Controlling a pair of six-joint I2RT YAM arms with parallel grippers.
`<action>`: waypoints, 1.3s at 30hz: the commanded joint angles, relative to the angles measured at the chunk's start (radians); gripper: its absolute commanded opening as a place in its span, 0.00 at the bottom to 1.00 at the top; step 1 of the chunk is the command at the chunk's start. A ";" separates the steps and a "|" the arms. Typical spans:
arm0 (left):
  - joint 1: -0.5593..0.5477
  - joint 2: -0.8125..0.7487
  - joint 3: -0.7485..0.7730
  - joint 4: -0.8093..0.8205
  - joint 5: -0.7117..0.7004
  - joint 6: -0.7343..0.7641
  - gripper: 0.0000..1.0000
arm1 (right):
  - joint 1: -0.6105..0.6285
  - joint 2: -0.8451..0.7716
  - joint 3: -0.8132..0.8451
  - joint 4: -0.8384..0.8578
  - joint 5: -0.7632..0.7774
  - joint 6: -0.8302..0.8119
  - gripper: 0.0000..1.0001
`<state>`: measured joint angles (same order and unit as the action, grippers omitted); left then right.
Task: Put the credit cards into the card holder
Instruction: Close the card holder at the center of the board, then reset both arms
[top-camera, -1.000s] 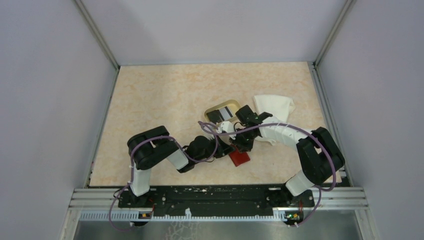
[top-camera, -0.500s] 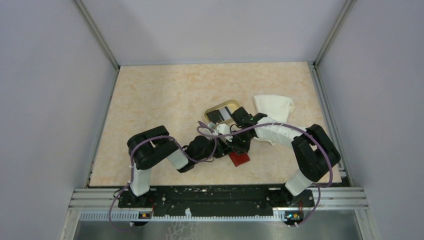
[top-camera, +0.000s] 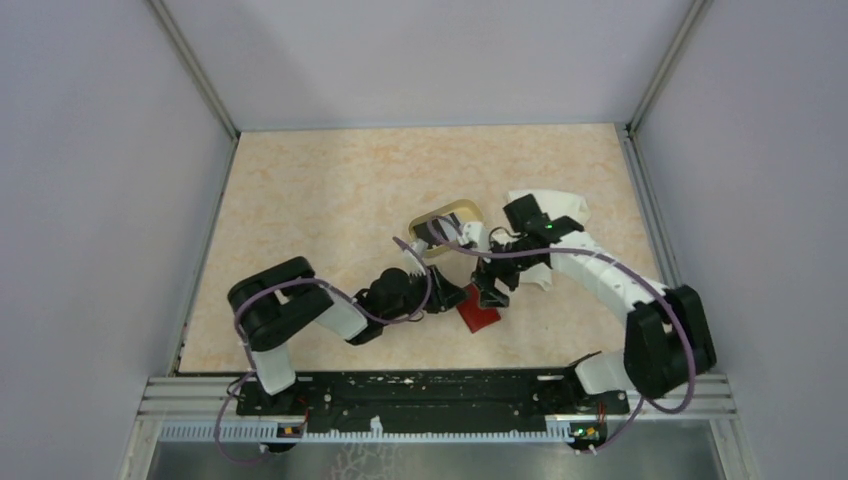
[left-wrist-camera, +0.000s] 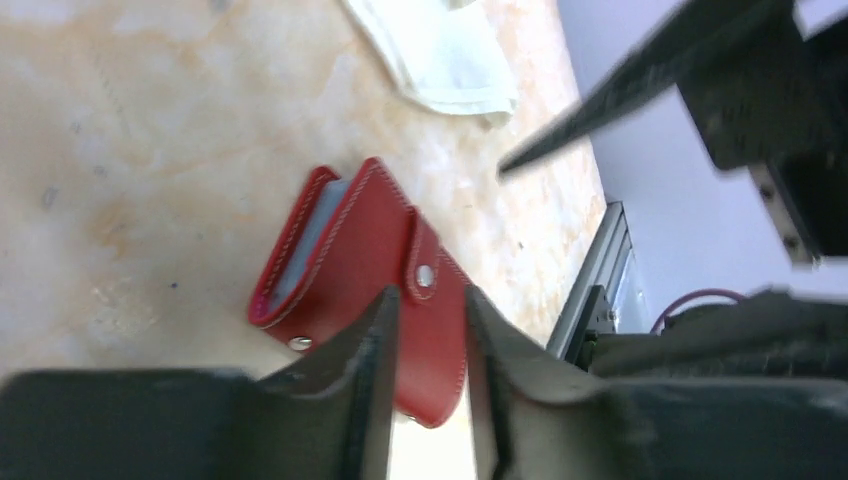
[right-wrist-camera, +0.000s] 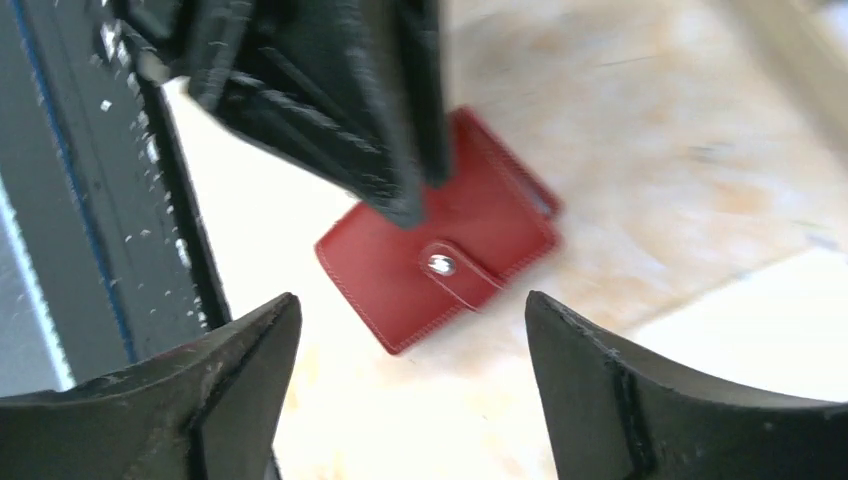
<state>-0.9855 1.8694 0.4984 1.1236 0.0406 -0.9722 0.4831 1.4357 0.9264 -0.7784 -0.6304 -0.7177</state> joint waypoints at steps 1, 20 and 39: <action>-0.001 -0.207 -0.009 -0.097 0.022 0.213 0.44 | -0.136 -0.240 0.025 0.118 -0.014 0.038 0.89; 0.041 -1.303 -0.026 -0.890 -0.108 0.500 0.99 | -0.311 -0.551 0.266 0.190 0.075 0.511 0.98; 0.041 -1.543 -0.035 -1.079 -0.100 0.454 0.99 | -0.311 -0.581 0.250 0.247 0.166 0.770 0.98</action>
<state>-0.9466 0.3614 0.4744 0.0681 -0.0750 -0.5045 0.1753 0.8604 1.1572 -0.5884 -0.5171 -0.0414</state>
